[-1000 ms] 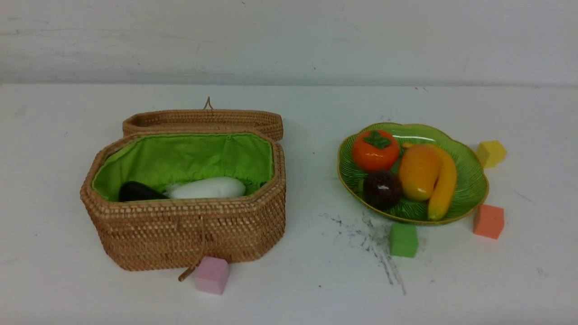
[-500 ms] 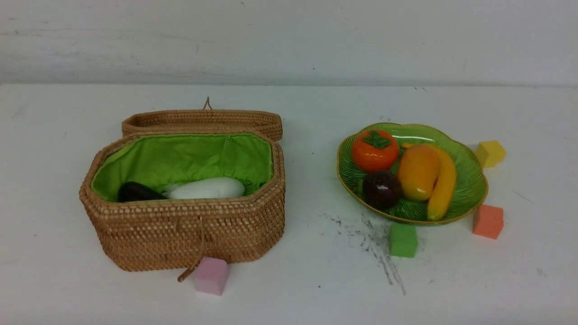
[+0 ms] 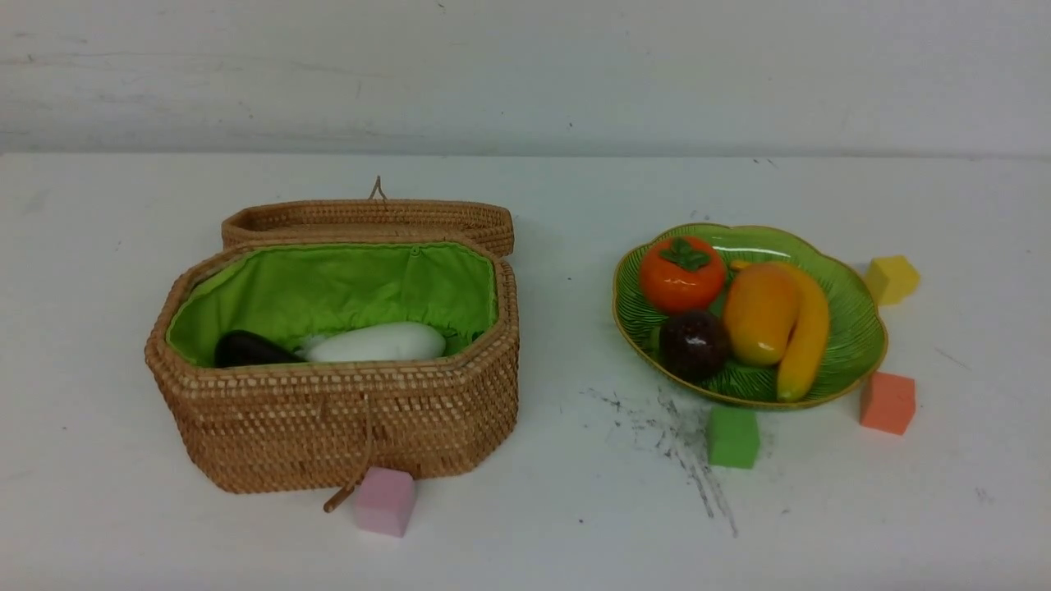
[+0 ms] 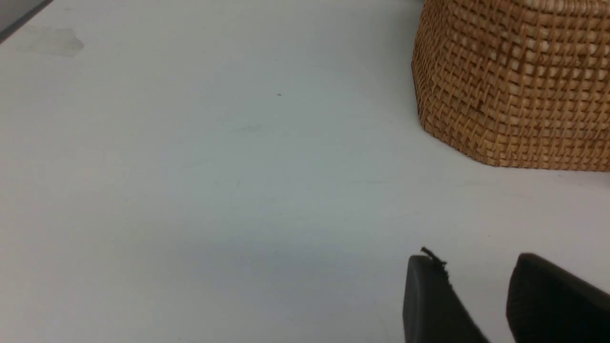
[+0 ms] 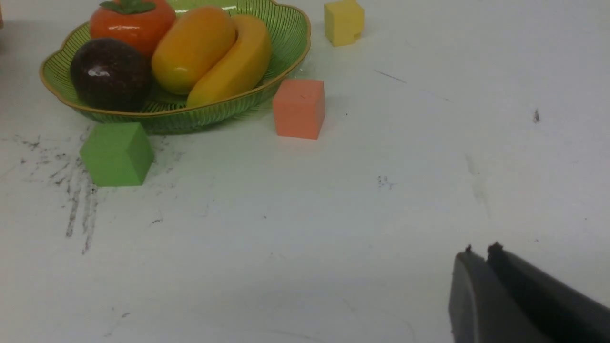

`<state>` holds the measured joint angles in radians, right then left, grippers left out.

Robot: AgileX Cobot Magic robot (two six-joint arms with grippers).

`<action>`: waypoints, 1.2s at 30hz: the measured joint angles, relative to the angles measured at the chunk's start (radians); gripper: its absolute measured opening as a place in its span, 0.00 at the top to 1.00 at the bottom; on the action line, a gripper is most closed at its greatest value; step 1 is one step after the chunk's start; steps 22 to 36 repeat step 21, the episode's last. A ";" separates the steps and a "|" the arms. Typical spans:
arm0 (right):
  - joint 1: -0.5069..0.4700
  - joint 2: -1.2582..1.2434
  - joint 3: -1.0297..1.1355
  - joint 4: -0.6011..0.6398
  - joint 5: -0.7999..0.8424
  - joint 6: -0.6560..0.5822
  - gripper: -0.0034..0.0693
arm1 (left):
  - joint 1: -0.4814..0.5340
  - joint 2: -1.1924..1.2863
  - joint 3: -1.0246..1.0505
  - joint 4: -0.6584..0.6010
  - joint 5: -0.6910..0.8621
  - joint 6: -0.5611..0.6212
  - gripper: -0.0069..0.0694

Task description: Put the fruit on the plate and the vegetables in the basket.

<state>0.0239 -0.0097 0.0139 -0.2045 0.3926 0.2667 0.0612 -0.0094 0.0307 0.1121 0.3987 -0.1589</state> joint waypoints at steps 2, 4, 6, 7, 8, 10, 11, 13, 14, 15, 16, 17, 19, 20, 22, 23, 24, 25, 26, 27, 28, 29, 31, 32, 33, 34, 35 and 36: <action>0.000 0.000 0.000 0.000 0.000 0.000 0.89 | 0.000 0.000 0.000 0.000 0.000 0.000 0.60; 0.000 0.000 0.000 0.000 0.000 0.000 0.89 | 0.000 0.000 0.000 0.000 0.000 0.000 0.60; 0.000 0.000 0.000 0.000 0.000 0.000 0.88 | 0.000 0.000 0.000 0.000 0.000 0.000 0.60; 0.000 0.000 0.000 0.000 0.000 0.000 0.88 | 0.000 0.000 0.000 0.000 0.000 0.000 0.60; 0.000 0.000 0.000 0.000 0.000 0.000 0.88 | 0.000 0.000 0.000 0.000 0.000 0.000 0.60; 0.000 0.000 0.000 0.000 0.000 0.000 0.87 | 0.000 0.000 0.000 0.000 0.000 0.000 0.60; 0.000 0.000 0.000 0.000 0.000 0.000 0.87 | 0.000 0.000 0.000 0.000 0.000 0.000 0.60; 0.000 0.000 0.000 0.000 0.000 0.000 0.87 | 0.000 0.000 0.000 0.000 0.000 0.000 0.60; 0.000 0.000 0.000 0.000 0.000 0.000 0.87 | 0.000 0.000 0.000 0.000 0.000 0.000 0.60; 0.000 0.000 0.000 0.000 0.000 0.000 0.87 | 0.000 0.000 0.000 0.000 0.000 0.000 0.60; 0.000 0.000 0.000 0.000 0.000 0.000 0.87 | 0.000 0.000 0.000 0.000 0.000 0.000 0.60; 0.000 0.000 0.000 0.000 -0.001 0.000 0.87 | 0.000 0.000 0.000 0.000 0.000 0.000 0.60; 0.000 0.000 0.000 0.000 -0.001 0.000 0.87 | 0.000 0.000 0.000 0.000 0.000 0.000 0.60; 0.000 0.000 0.000 0.000 -0.001 0.000 0.87 | 0.000 0.000 0.000 0.000 0.000 0.000 0.60; 0.000 0.000 0.000 0.000 -0.001 0.000 0.87 | 0.000 0.000 0.000 0.000 0.000 0.000 0.60; 0.000 0.000 0.000 0.000 -0.001 0.000 0.87 | 0.000 0.000 0.000 0.000 0.000 0.000 0.60; 0.000 0.000 0.000 0.000 -0.001 0.000 0.87 | 0.000 0.000 0.000 0.000 0.000 0.000 0.60; 0.000 0.000 0.000 0.000 -0.001 0.000 0.87 | 0.000 0.000 0.000 0.000 0.000 0.000 0.60; 0.000 0.000 0.000 0.000 -0.001 0.000 0.87 | 0.000 0.000 0.000 0.000 0.000 0.000 0.60; 0.000 0.000 0.000 0.000 -0.001 0.000 0.87 | 0.000 0.000 0.000 0.000 0.000 0.000 0.60; 0.000 0.000 0.000 0.000 -0.001 0.000 0.87 | 0.000 0.000 0.000 0.000 0.000 0.000 0.60; 0.000 0.000 0.000 0.000 -0.001 0.000 0.87 | 0.000 0.000 0.000 0.000 0.000 0.000 0.60; 0.000 0.000 0.000 0.000 -0.001 0.000 0.87 | 0.000 0.000 0.000 0.000 0.000 0.000 0.60; 0.000 0.000 0.000 0.000 -0.001 0.000 0.87 | 0.000 0.000 0.000 0.000 0.000 0.000 0.60; 0.000 0.000 0.000 0.000 -0.001 0.000 0.87 | 0.000 0.000 0.000 0.000 0.000 0.000 0.60; 0.000 0.000 0.000 0.000 -0.001 0.000 0.87 | 0.000 0.000 0.000 0.000 0.000 0.000 0.60; 0.000 0.000 0.000 0.000 -0.001 0.000 0.87 | 0.000 0.000 0.000 0.000 0.000 0.000 0.60; 0.000 0.000 0.000 0.000 -0.001 0.000 0.87 | 0.000 0.000 0.000 0.000 0.000 0.000 0.60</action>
